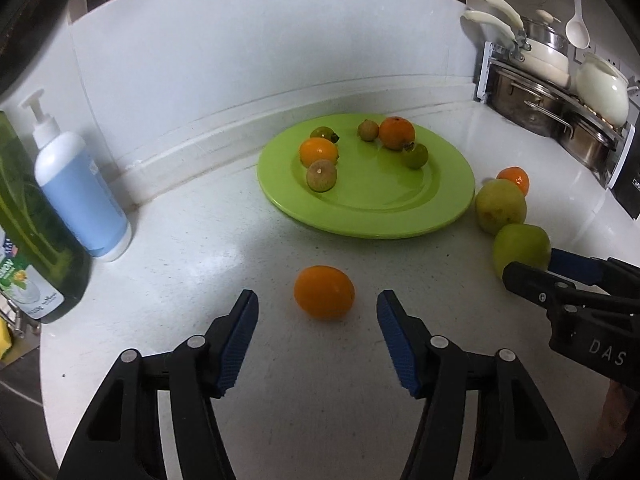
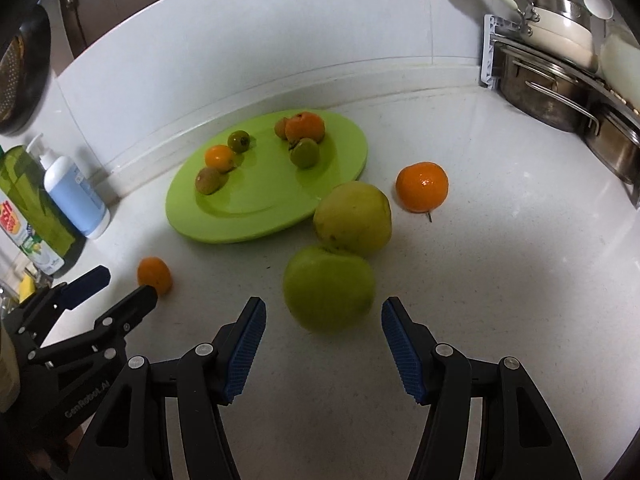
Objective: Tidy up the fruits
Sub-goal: 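Grasp the mandarin orange with the left tool while the right tool grasps the large green apple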
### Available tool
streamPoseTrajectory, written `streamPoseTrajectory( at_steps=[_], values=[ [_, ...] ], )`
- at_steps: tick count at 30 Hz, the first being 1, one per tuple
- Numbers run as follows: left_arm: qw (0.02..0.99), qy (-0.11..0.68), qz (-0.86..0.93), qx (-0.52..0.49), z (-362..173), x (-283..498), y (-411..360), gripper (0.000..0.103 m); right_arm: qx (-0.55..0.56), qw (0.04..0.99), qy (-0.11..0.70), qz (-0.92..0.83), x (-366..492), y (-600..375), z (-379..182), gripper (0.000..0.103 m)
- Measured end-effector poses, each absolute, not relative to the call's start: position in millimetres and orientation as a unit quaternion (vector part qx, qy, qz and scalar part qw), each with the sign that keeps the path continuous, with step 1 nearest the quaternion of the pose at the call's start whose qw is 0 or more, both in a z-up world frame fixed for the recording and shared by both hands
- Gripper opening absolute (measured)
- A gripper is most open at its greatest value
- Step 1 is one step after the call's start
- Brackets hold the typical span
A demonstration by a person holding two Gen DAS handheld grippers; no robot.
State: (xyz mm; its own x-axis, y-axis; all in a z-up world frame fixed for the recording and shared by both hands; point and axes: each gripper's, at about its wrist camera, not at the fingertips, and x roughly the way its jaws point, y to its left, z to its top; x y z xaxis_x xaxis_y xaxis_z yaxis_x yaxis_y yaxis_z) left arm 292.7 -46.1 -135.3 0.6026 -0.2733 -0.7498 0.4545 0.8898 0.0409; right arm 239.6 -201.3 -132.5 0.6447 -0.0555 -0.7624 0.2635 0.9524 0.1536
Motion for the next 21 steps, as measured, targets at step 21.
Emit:
streamPoseTrajectory(
  at_steps=[21],
  values=[
    [0.879, 0.414, -0.213, 0.1, -146, 309, -54, 0.036, 0.109, 0.898, 0.418, -0.088, 252, -201, -141, 0.05]
  ],
)
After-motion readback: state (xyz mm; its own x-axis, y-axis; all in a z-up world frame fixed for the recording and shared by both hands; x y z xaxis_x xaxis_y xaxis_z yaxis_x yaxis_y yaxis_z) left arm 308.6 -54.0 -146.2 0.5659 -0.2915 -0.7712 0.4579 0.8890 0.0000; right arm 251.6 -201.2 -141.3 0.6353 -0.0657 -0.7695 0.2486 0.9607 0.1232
